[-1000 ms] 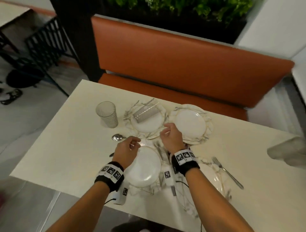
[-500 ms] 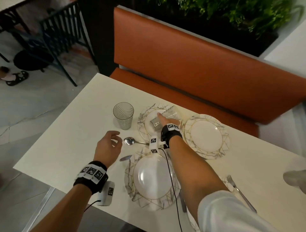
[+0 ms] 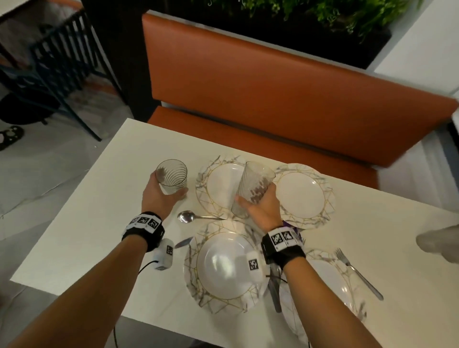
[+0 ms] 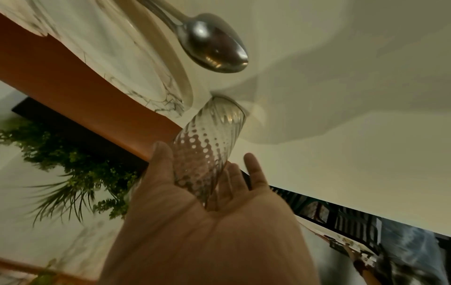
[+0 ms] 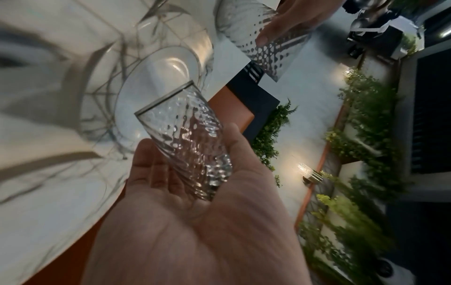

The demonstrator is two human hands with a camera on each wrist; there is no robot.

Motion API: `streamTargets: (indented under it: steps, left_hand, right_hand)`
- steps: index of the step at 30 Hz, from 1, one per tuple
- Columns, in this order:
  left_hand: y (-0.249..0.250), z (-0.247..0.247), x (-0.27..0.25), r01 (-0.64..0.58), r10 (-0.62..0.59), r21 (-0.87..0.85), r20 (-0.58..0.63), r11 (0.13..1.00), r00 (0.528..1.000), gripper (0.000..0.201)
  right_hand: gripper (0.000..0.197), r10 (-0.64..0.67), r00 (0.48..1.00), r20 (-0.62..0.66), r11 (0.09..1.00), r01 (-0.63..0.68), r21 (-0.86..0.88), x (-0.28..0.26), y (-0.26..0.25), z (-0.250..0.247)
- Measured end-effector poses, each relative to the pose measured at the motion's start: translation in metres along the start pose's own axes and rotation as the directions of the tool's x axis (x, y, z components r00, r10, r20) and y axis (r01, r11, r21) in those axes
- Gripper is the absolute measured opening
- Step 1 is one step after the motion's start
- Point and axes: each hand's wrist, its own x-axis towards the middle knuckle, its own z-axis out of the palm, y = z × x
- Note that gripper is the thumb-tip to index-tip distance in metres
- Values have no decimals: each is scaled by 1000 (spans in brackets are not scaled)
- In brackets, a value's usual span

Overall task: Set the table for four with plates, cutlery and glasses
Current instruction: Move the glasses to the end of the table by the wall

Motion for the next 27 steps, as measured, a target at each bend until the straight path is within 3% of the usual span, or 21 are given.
streamTargets:
  steps: [6, 10, 14, 19, 22, 27]
  left_hand:
    - [36, 20, -19, -245, 246, 16, -68, 969, 967, 77]
    - [88, 71, -43, -405, 405, -3, 27, 914, 914, 78]
    - [144, 144, -89, -480, 487, -84, 201, 873, 850, 80]
    - [206, 246, -178, -469, 508, -205, 456, 859, 731, 82]
    - [231, 321, -241, -481, 517, -229, 573, 846, 636, 81]
    - [236, 393, -290, -439, 468, -226, 661, 869, 587, 80]
  right_hand:
    - [82, -105, 988, -109, 991, 113, 69, -32, 38, -62]
    - [88, -88, 958, -272, 976, 138, 170, -52, 76, -115]
    - [90, -24, 898, -439, 977, 114, 181, -67, 117, -177]
    - [85, 102, 769, -631, 978, 37, 203, -83, 181, -268]
    - [80, 179, 685, -706, 976, -32, 216, -97, 234, -336]
    - [80, 212, 644, -735, 973, -67, 222, -98, 284, -386]
